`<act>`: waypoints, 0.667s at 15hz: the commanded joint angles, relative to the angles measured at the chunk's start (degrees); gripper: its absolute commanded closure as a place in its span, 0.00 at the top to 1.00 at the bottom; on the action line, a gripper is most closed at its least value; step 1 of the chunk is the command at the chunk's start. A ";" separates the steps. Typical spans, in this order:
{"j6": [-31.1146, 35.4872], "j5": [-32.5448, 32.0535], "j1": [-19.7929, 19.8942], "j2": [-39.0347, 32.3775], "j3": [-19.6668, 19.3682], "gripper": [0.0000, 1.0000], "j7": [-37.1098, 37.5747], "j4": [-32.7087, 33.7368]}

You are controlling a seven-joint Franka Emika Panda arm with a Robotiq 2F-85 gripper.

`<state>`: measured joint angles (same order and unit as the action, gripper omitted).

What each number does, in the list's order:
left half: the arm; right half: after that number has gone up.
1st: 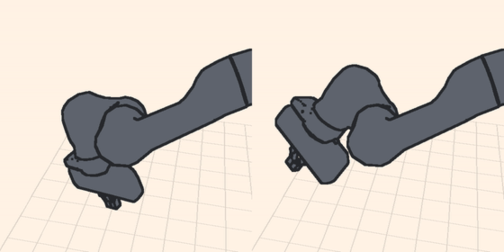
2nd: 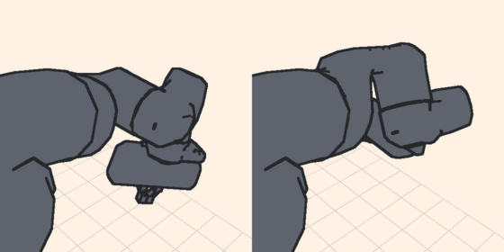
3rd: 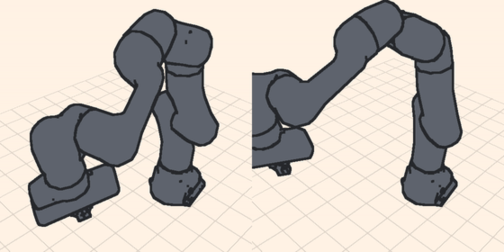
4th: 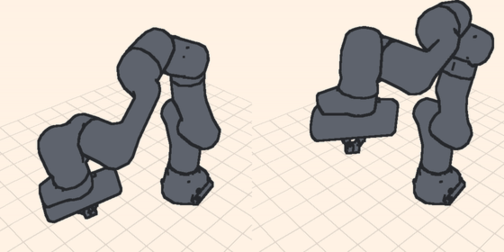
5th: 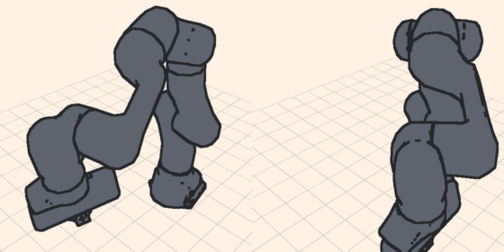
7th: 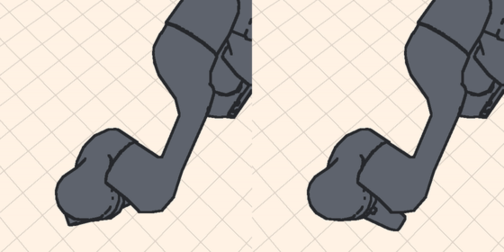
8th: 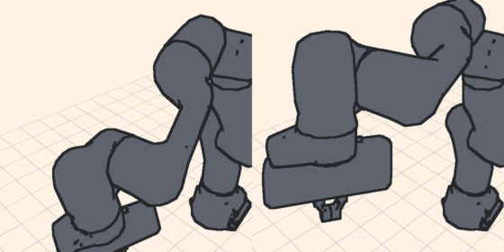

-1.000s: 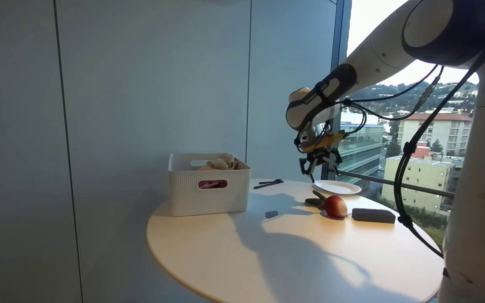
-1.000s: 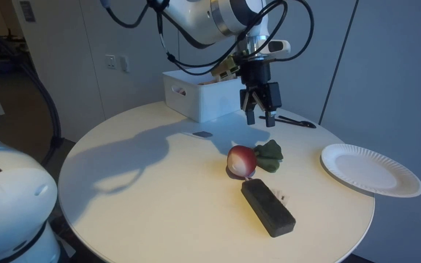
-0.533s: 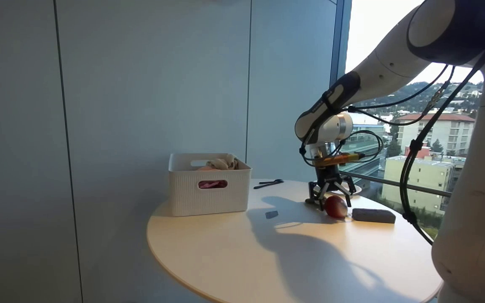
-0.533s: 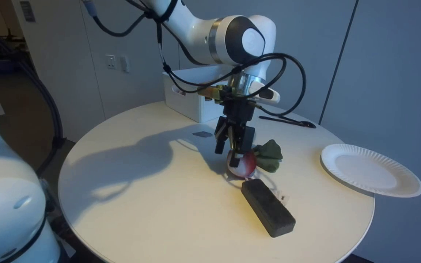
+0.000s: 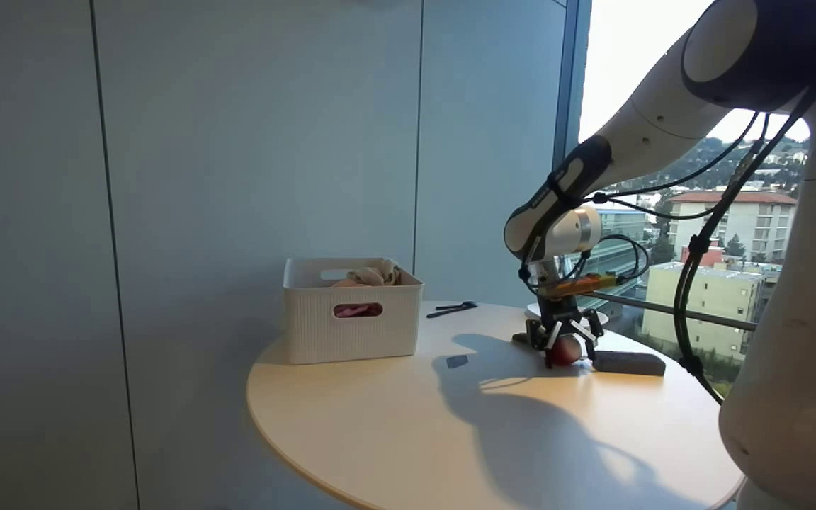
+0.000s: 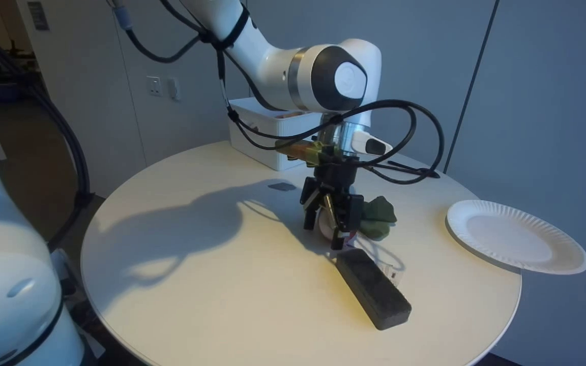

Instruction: Put the moose toy, pink and peach shirts, the towel and the turnip plushie in the basket

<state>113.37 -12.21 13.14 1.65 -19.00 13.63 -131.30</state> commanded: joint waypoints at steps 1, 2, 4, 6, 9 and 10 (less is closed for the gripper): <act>6.60 -5.36 0.82 1.40 1.87 1.00 -1.85 -1.74; 8.36 -6.81 0.94 1.05 1.99 1.00 -1.59 -1.91; 11.18 -8.84 1.06 1.13 2.19 0.74 -1.88 -2.70; 13.27 -9.54 1.12 1.37 2.37 0.70 -2.01 -3.49; 17.48 -9.93 1.35 1.51 2.36 0.46 -1.94 -5.93; 18.50 -9.87 1.40 1.49 2.33 0.39 -1.96 -6.51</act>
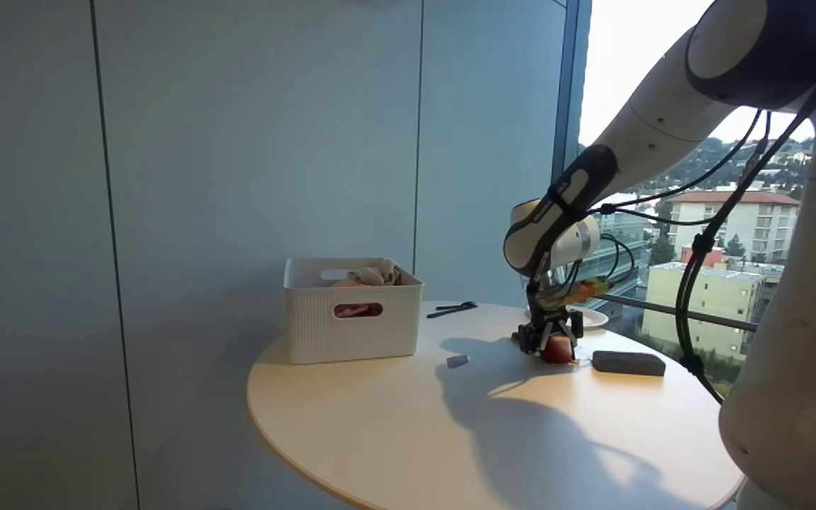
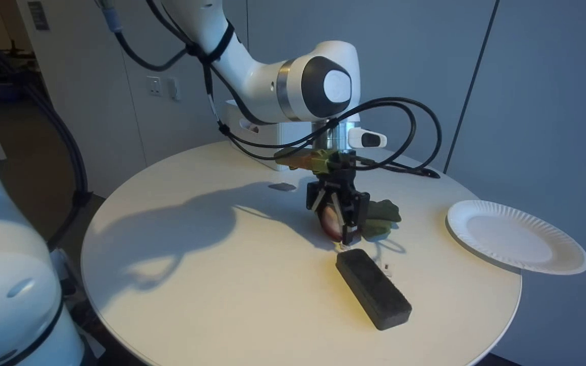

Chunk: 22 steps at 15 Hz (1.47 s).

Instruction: Put the moose toy, pink and peach shirts, the towel and the turnip plushie in the basket

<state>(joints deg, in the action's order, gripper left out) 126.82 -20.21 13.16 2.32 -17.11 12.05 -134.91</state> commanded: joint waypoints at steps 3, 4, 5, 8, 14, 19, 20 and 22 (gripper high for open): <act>6.84 -2.98 1.62 0.87 0.56 0.17 0.02 -2.37; 8.46 -3.81 1.45 2.21 0.89 0.11 0.48 -2.16; 10.40 -5.21 1.44 2.83 1.06 0.04 1.08 -2.15; 11.22 -9.35 0.47 8.72 3.34 0.00 1.28 -1.75; 14.37 -16.77 0.42 20.42 10.63 0.02 0.27 -4.87; 20.80 -20.06 -1.45 18.15 16.87 0.01 1.04 -0.09; 22.44 -20.62 -1.83 17.23 18.13 0.02 1.14 1.27; 25.01 -22.40 -2.80 14.21 21.02 0.02 1.63 5.58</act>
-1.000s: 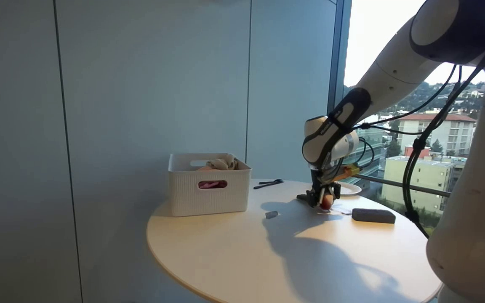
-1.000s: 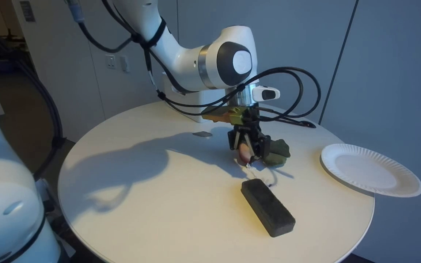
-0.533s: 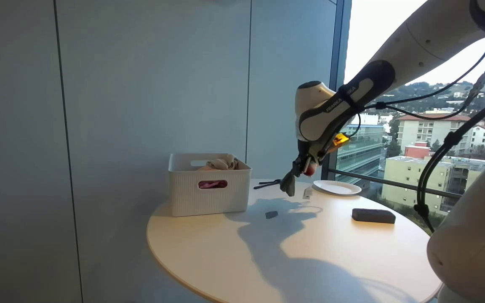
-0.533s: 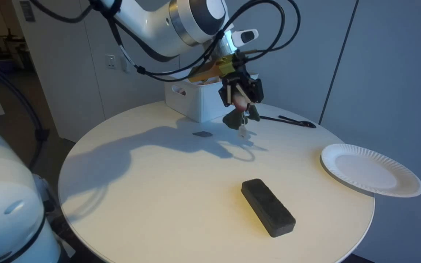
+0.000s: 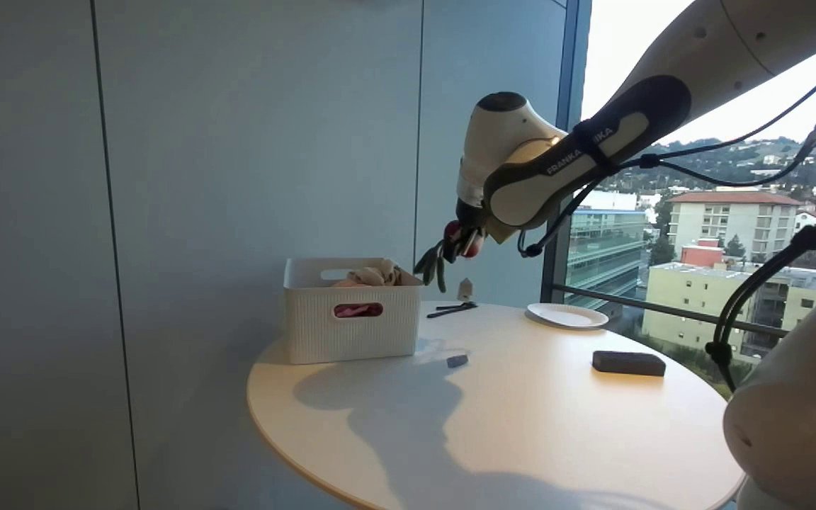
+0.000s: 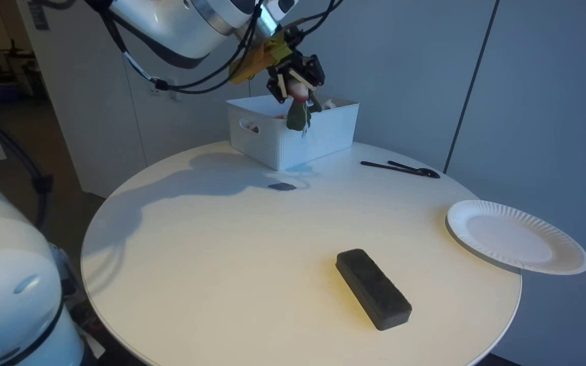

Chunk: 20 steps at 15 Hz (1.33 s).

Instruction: Put the moose toy, pink and peach shirts, the towel and the turnip plushie in the basket

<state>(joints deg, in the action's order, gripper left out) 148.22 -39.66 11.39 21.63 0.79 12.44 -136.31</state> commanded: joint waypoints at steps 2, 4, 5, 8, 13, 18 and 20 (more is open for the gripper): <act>6.70 -6.06 -1.62 -9.76 5.49 0.04 2.24 12.40; 12.26 -10.15 -0.89 -15.23 7.44 0.03 4.43 17.37; 15.05 -11.92 -0.82 -17.82 7.78 0.03 5.66 19.54; 11.63 -11.95 -1.45 -25.71 8.06 0.01 9.38 24.26; 12.06 -11.26 -2.06 -31.94 7.75 0.39 6.82 23.47; 20.98 -12.04 -1.62 -23.92 7.94 0.77 7.57 19.67; 26.04 -10.46 -1.08 -19.49 7.79 0.92 7.28 17.82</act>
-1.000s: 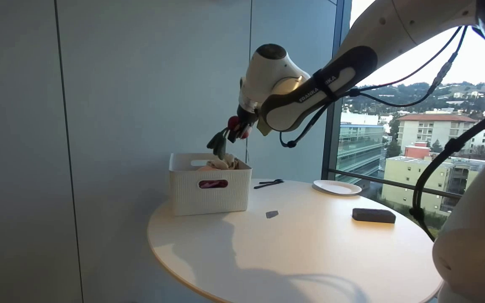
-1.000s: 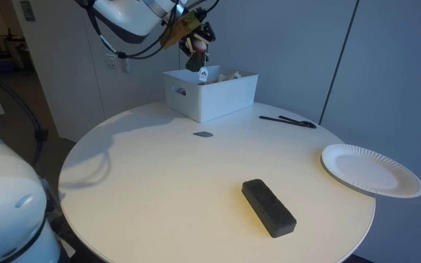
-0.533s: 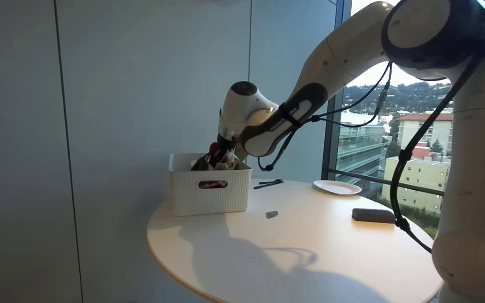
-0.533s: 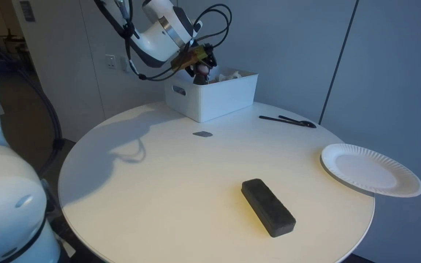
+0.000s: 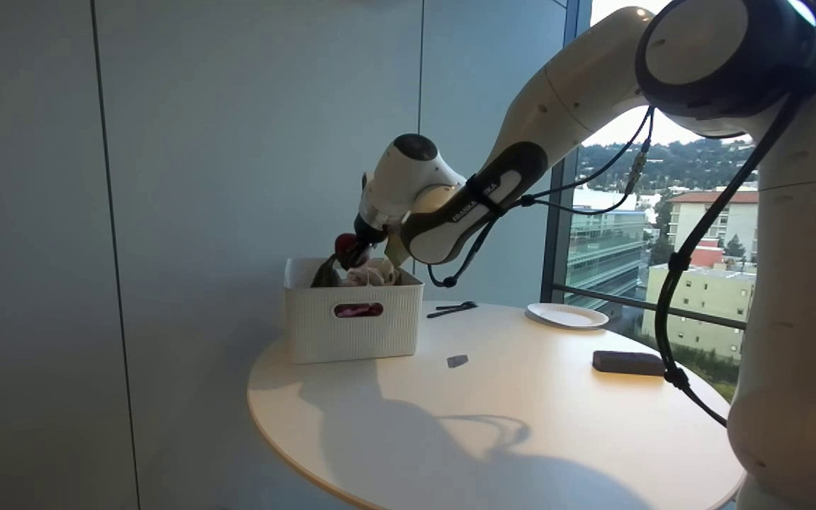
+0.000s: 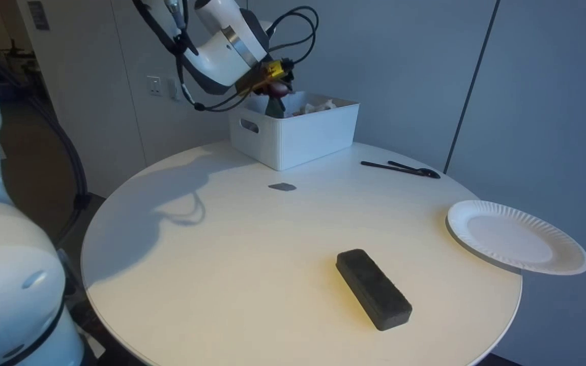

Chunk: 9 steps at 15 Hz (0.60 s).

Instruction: Put the moose toy, pink and peach shirts, the towel and the turnip plushie in the basket

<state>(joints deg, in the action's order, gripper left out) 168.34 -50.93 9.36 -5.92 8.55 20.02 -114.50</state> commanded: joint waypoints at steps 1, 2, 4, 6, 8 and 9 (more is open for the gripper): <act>6.83 3.45 1.07 10.51 0.10 0.99 -1.29 -5.19; 6.25 8.73 0.71 12.59 0.31 1.00 -4.63 -7.02; 1.72 15.61 -1.42 13.48 -1.53 1.00 -9.22 -7.75; -1.17 17.21 -1.39 14.81 -2.61 1.00 -10.00 -8.46; -6.57 10.90 2.27 18.05 -2.18 1.00 -1.58 -8.89; -8.55 10.28 3.22 19.87 -2.61 0.99 0.12 -9.86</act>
<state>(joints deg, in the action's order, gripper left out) 164.24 -37.19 9.51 8.35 6.48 14.26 -121.99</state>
